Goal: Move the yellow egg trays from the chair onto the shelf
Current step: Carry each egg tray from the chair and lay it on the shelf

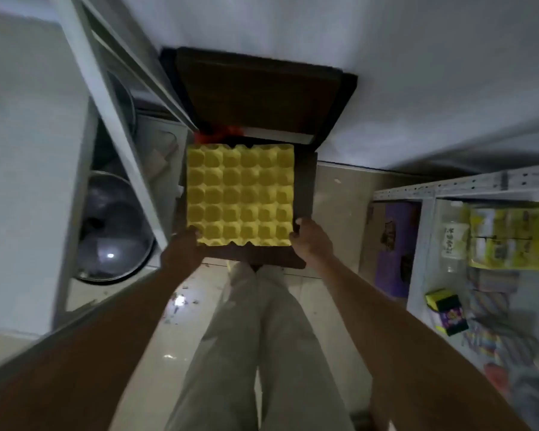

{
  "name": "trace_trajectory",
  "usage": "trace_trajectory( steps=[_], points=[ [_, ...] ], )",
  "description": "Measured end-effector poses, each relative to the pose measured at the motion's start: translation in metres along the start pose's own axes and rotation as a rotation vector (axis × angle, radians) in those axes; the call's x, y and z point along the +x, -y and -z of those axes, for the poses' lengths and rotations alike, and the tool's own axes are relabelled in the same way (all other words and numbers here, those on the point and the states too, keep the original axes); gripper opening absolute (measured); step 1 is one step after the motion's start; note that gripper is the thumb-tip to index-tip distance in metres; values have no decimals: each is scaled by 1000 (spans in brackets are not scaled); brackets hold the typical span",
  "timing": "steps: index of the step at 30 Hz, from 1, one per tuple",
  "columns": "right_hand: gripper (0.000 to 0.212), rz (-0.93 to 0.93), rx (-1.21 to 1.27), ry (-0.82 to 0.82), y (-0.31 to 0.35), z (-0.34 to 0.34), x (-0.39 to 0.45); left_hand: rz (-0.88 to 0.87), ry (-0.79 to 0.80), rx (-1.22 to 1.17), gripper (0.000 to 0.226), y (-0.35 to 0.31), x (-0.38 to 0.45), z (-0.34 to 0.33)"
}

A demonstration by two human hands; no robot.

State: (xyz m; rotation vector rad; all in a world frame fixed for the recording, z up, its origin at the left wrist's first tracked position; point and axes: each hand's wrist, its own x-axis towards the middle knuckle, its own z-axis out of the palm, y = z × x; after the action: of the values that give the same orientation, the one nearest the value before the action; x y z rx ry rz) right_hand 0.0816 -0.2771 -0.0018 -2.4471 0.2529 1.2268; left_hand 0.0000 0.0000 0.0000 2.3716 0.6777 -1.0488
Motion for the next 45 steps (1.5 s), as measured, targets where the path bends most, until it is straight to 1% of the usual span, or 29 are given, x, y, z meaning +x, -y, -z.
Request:
trace_trajectory(
  steps=[3,5,7,9,12,16,18,22,25,29,32,34,37,40,42,45],
  points=[
    [42,-37,63,-104,3,-21,29,54,-157,13,56,24,33,-6],
    [36,-52,53,-153,4,-33,46,74,-218,-23,61,28,49,-9],
    [29,-60,59,-242,5,-46,65,83,-255,-35,64,31,64,-16],
    [23,-52,34,-354,2,-53,73,103,-320,-56,56,30,73,-19],
    [18,-18,1,-486,-2,-71,85,177,-457,-173,32,35,92,-28],
    [13,18,-1,-596,-6,-74,92,248,-517,-312,4,40,111,-32],
    [10,27,9,-637,-3,-75,92,281,-540,-328,9,41,114,-32],
    [5,48,15,-668,2,-76,92,286,-582,-300,10,40,112,-31],
    [3,78,48,-679,1,-75,90,303,-590,-233,8,39,107,-32],
    [7,15,129,-653,5,-73,92,339,-575,-162,15,39,110,-34],
    [11,12,178,-635,6,-72,94,304,-611,-140,20,39,111,-35],
    [12,57,221,-627,5,-72,95,261,-641,-136,17,38,110,-35],
    [22,79,282,-615,3,-75,94,193,-667,-122,12,36,105,-35],
    [21,120,355,-655,2,-78,91,163,-675,-148,9,35,100,-34],
    [16,139,496,-674,4,-79,90,164,-677,-205,7,34,97,-32],
    [15,75,626,-676,8,-78,93,180,-645,-334,8,34,93,-31]
  ],
)
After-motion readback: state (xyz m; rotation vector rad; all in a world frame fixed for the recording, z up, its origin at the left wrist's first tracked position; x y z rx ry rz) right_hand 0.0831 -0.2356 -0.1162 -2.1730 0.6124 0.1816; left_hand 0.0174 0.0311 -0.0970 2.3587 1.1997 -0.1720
